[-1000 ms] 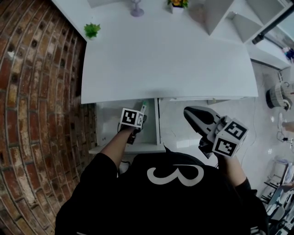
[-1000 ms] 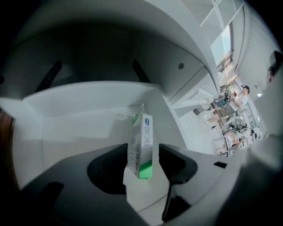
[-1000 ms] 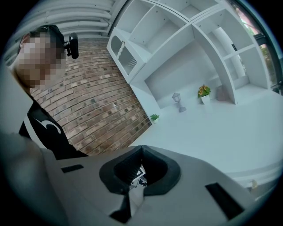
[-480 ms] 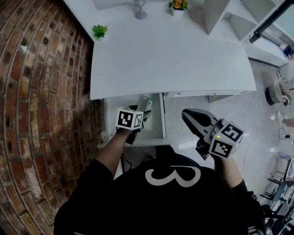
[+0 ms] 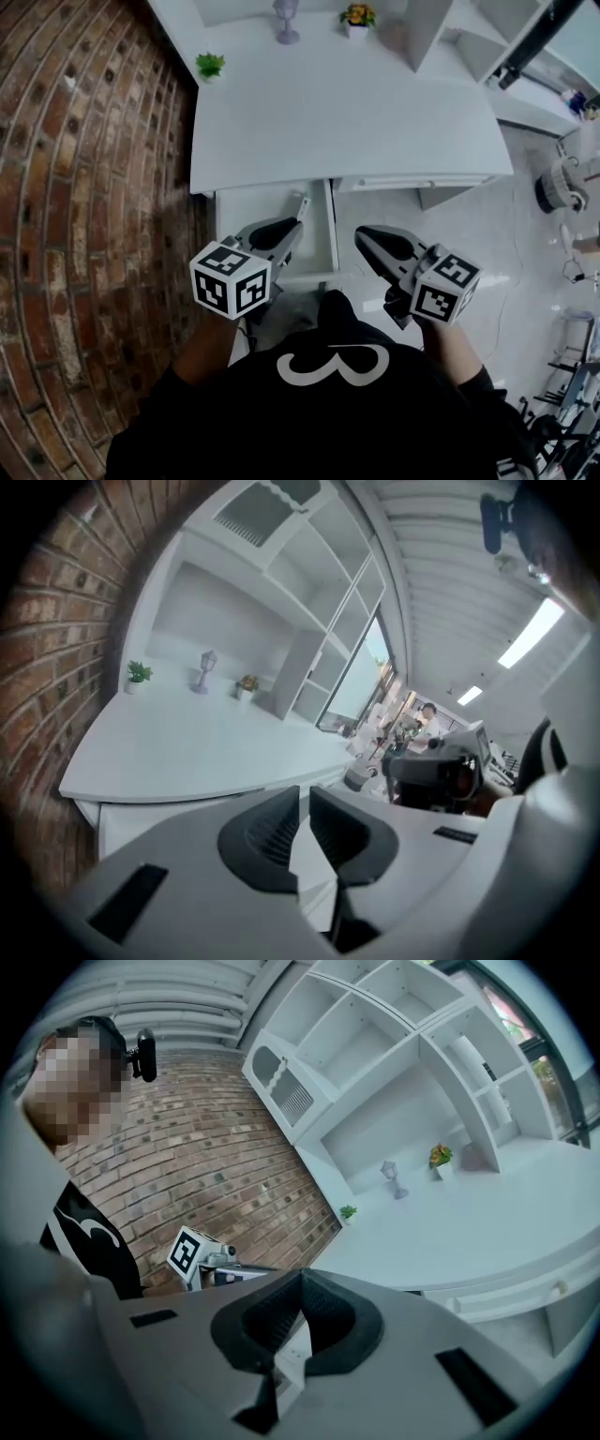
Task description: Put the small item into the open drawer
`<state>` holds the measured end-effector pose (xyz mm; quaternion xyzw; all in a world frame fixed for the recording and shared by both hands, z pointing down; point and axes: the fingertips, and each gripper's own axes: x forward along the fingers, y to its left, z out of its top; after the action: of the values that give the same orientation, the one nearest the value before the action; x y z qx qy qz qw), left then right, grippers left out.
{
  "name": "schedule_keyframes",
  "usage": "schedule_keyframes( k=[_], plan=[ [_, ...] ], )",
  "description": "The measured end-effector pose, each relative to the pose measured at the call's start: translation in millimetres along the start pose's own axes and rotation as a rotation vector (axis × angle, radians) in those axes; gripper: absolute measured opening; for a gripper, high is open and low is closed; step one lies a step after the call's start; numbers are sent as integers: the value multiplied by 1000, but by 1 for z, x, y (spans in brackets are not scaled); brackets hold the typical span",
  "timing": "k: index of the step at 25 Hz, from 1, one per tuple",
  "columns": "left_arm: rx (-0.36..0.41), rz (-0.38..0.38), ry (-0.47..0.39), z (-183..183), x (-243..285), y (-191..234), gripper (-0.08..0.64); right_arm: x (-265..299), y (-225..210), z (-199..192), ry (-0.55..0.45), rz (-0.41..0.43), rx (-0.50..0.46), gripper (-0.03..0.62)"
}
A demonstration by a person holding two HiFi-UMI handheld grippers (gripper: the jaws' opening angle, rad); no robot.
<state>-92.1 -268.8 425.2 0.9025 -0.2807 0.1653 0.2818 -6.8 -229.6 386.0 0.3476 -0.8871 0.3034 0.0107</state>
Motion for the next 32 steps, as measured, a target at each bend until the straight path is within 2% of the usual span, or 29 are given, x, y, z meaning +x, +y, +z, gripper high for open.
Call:
schedule_keyframes(
  k=[2, 5, 10, 16, 20, 32],
  plan=[
    [-34, -50, -55, 11, -22, -20, 10, -4, 17, 2, -18, 20, -13, 9],
    [-69, -109, -123, 28, -50, -45, 5, -8, 37, 5, -29, 26, -50, 9],
    [-59, -175, -188, 37, -85, -81, 5, -19, 68, 11, -73, 32, -70, 9],
    [-4, -170, -192, 32, -109, -97, 4, -29, 107, 21, -142, 82, -124, 9],
    [1, -173, -203, 29, -120, -102, 4, -34, 127, 25, -169, 99, -168, 9],
    [3, -195, -208, 24, -125, -103, 4, -32, 131, 13, -152, 86, -181, 8]
  ],
)
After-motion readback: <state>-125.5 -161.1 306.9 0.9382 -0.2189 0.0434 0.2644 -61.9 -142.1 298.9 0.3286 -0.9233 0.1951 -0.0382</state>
